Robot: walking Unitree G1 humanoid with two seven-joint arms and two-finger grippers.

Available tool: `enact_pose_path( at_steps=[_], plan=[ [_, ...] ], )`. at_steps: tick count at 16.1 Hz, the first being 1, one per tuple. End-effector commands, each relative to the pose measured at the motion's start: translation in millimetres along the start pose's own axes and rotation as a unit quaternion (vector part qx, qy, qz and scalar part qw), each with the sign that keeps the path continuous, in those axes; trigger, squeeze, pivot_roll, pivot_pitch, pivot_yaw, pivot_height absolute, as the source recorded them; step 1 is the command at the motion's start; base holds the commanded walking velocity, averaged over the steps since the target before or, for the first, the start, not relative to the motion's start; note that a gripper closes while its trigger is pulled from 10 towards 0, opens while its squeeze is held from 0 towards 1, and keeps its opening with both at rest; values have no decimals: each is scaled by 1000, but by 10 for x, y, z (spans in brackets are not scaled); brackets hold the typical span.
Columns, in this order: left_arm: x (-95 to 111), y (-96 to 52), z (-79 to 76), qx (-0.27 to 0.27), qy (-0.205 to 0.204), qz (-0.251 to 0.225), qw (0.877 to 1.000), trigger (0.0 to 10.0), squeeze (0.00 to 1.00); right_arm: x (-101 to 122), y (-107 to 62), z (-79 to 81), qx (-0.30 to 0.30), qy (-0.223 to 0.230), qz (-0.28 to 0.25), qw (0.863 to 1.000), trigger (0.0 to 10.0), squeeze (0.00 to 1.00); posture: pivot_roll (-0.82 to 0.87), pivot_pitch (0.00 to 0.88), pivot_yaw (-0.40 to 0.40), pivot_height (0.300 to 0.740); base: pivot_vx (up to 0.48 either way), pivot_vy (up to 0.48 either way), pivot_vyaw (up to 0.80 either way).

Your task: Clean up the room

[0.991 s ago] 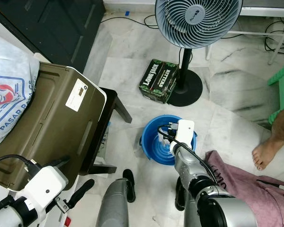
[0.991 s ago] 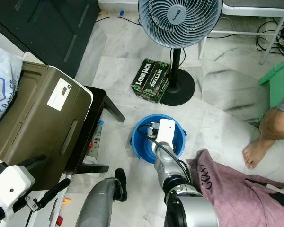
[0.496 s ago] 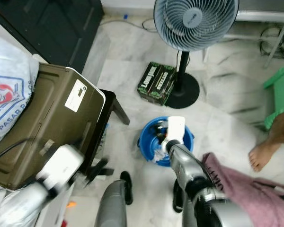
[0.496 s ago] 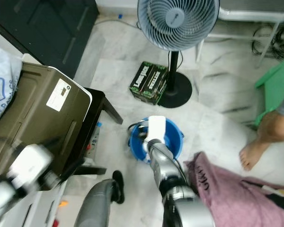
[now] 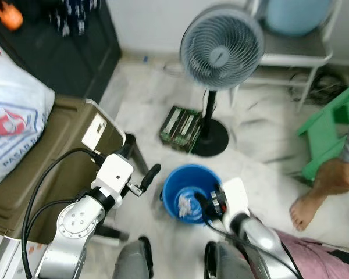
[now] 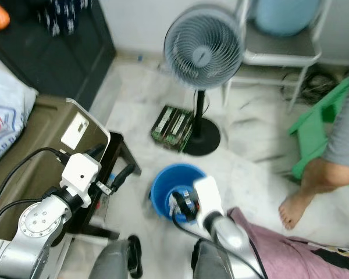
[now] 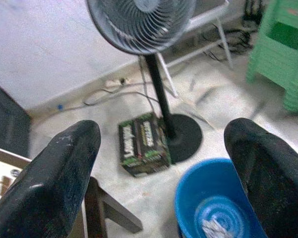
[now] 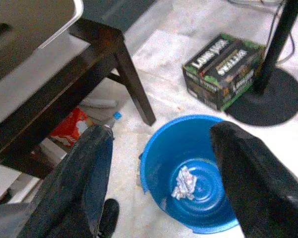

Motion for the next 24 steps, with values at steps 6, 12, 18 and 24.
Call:
enact_pose_path(
  at_steps=[6,12,18,24],
  plan=[
    [-100,235,135,61,1,-11,998,10000,0,515,-150,-78,-44,-55,-89,994,10000,1000,-40,0,74,740,0,0,0],
    [-249,132,294,166,-104,-5,981,10000,0,930,113,-222,-175,58,-179,966,10000,0,-36,0,53,740,0,0,0],
    [-215,249,289,181,-125,-26,975,10000,0,1012,215,-376,-180,25,-163,970,10000,0,-60,0,3,740,0,0,0],
    [-243,159,328,177,-108,-17,978,10000,0,984,130,-365,-207,45,-184,960,10000,0,-44,0,20,740,0,0,0]
  ],
)
Point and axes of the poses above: a point about 5 cm out from each wrist's last joint towards the gripper, its own y axis pointing out of the wrist towards the gripper, its own x axis along the axis of the wrist's last joint, z = x × y, the point moved 2 cm from there along y, pointing out of the wrist towards the gripper, and after that the axes turned 4 degrees about y, right-handed, at the moved point
